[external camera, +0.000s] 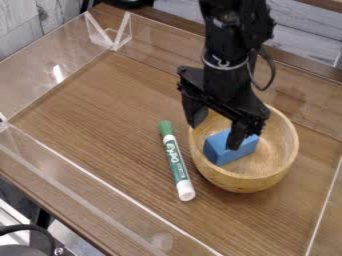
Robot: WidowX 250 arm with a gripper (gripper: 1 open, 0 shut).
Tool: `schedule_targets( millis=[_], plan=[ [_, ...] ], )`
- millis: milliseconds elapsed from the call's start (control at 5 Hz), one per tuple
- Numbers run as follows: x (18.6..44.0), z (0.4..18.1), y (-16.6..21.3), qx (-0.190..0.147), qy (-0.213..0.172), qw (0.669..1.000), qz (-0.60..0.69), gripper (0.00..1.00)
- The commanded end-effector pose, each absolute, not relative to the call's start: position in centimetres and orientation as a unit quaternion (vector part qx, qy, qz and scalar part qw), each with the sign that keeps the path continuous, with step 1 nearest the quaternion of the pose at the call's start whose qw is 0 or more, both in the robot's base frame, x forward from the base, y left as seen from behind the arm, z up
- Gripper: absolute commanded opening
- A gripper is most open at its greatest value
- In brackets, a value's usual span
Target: Remove the blue block from inside the brown bowl and put it on the table
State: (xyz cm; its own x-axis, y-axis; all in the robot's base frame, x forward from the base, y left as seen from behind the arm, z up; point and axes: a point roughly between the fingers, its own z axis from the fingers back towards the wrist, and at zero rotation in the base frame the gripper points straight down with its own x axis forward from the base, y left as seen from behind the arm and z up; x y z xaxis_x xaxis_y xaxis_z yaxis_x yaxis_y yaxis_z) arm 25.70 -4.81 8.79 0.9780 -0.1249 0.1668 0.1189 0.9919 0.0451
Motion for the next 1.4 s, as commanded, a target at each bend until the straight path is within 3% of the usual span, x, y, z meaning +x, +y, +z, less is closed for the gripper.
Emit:
schedule_targets(
  millis=[0,400,600,1200],
  plan=[
    [26.5,8.7,-5.4,0.014,-0.108,0.992,-0.067,1.0],
    [26.8,6.8,-5.7,0.009,-0.112,0.991,-0.066,1.0],
    [26.7,6.7,-5.6,0.007,-0.111,0.992,-0.067,0.0],
    [26.1,8.6,-5.1,0.009,-0.093,0.994,-0.06,0.0]
  ],
)
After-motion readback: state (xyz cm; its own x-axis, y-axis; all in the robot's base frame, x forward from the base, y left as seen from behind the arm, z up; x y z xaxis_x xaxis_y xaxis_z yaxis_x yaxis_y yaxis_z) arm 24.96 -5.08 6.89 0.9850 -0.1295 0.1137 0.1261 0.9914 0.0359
